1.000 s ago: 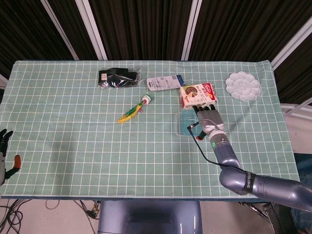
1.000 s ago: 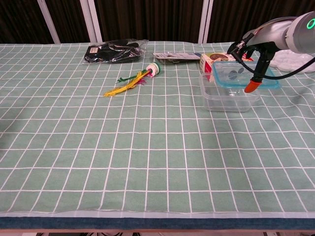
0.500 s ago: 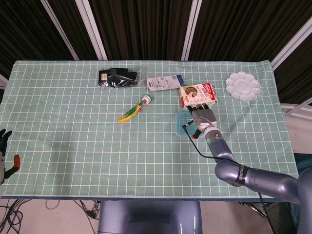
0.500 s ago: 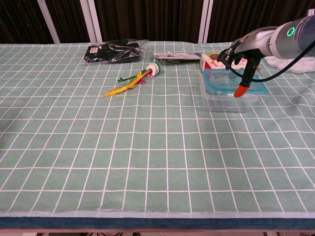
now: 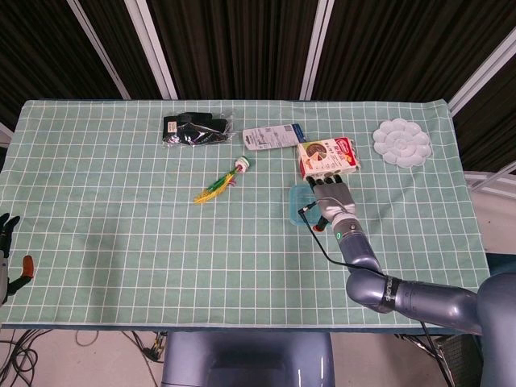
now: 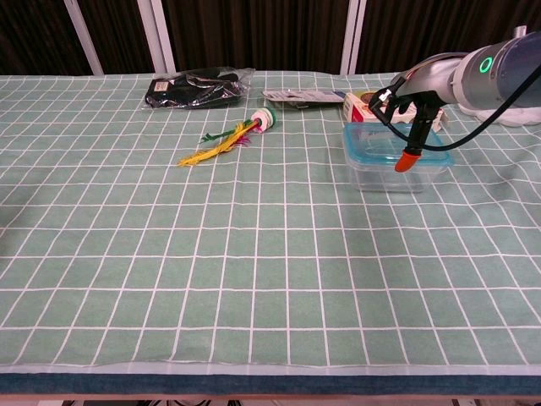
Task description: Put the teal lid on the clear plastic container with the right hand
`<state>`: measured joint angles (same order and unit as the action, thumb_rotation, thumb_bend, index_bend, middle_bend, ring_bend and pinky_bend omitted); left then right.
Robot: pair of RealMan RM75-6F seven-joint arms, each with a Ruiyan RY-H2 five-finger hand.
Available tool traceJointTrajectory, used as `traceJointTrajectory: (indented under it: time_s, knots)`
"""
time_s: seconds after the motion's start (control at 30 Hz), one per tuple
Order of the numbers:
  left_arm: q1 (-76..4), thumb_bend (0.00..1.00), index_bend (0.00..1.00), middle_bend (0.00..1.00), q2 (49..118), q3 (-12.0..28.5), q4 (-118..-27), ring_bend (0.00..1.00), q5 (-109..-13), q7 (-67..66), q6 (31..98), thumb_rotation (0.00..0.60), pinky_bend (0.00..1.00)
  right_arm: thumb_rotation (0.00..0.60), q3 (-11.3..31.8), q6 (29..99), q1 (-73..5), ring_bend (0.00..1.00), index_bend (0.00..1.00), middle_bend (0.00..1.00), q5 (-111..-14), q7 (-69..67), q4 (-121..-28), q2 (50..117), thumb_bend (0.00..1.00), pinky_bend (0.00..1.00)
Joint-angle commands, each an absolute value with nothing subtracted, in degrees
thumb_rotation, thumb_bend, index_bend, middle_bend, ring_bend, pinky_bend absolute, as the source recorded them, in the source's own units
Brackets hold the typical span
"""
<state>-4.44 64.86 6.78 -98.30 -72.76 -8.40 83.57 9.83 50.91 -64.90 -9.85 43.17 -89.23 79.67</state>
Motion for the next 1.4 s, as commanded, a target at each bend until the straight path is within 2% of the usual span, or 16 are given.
traceJointTrajectory:
  time_s: [0.03,1.4]
  knots:
    - [-4.4,0.52,0.07,0.0,64.8,6.8,-98.3,0.0,-72.7,-8.4,83.5,0.6,0.0,0.6,9.6,51.3,-65.0,0.11,0.0,0.47,-9.7,43.1,-89.0,80.1,0.27,0.0]
    - [-4.6,0.52,0.07,0.0,64.7,6.9,-98.9,0.0,-71.6,-9.7,83.5,0.6,0.0,0.6,9.3,53.3,-65.4,0.11,0.0,0.47,-10.9,42.6,-87.1,82.4,0.27,0.0]
